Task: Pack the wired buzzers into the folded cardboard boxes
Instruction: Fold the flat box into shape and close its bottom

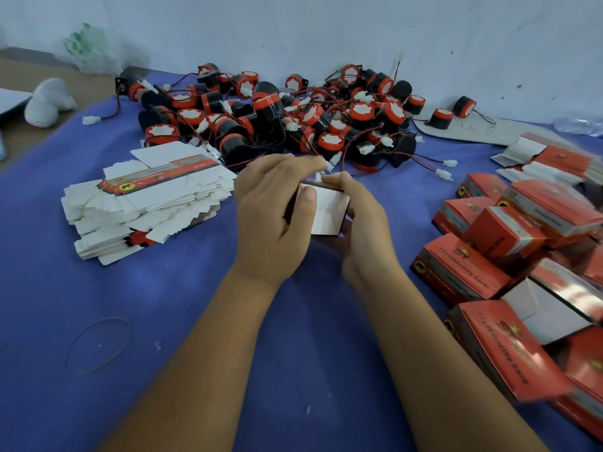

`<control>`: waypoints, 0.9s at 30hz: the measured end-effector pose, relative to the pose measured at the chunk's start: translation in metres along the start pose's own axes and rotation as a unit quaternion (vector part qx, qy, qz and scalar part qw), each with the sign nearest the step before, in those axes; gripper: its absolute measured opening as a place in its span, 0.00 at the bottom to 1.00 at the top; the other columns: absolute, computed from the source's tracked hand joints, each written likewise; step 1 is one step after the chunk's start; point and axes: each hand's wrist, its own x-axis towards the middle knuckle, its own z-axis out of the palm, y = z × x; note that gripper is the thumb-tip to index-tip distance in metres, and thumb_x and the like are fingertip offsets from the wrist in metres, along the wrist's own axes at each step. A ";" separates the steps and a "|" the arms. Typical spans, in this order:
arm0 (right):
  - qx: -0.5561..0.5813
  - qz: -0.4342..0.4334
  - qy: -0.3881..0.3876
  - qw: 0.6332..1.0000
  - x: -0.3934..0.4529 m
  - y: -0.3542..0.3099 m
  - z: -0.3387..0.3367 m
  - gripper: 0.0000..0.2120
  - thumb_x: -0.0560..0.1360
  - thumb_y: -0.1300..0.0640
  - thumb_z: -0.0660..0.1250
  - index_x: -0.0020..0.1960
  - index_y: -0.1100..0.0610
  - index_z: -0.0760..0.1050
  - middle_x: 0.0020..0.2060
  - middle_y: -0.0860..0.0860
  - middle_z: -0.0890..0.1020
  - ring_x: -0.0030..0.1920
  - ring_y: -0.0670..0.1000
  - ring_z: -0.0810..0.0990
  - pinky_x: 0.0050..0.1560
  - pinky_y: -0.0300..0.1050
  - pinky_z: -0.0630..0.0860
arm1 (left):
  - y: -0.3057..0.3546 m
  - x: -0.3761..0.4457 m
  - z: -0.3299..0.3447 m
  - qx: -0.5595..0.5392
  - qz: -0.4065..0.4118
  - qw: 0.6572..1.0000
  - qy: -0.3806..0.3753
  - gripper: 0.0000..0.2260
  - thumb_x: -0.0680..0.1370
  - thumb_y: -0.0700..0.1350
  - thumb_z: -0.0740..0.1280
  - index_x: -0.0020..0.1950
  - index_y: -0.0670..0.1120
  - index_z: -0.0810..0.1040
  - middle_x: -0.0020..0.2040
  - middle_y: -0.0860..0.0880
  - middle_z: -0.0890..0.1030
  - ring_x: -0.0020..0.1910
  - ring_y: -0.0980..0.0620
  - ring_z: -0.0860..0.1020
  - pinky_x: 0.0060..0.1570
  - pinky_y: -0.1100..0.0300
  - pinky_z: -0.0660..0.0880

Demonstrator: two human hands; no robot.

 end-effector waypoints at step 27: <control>-0.362 -0.006 0.275 0.890 0.168 0.004 -0.039 0.20 0.73 0.61 0.63 0.64 0.58 0.71 0.60 0.58 0.75 0.57 0.62 0.76 0.47 0.52 0.75 | -0.045 0.001 0.024 -0.136 -0.444 0.885 -0.026 0.26 0.71 0.46 0.76 0.60 0.55 0.65 0.49 0.63 0.73 0.43 0.79 0.70 0.34 0.80 0.68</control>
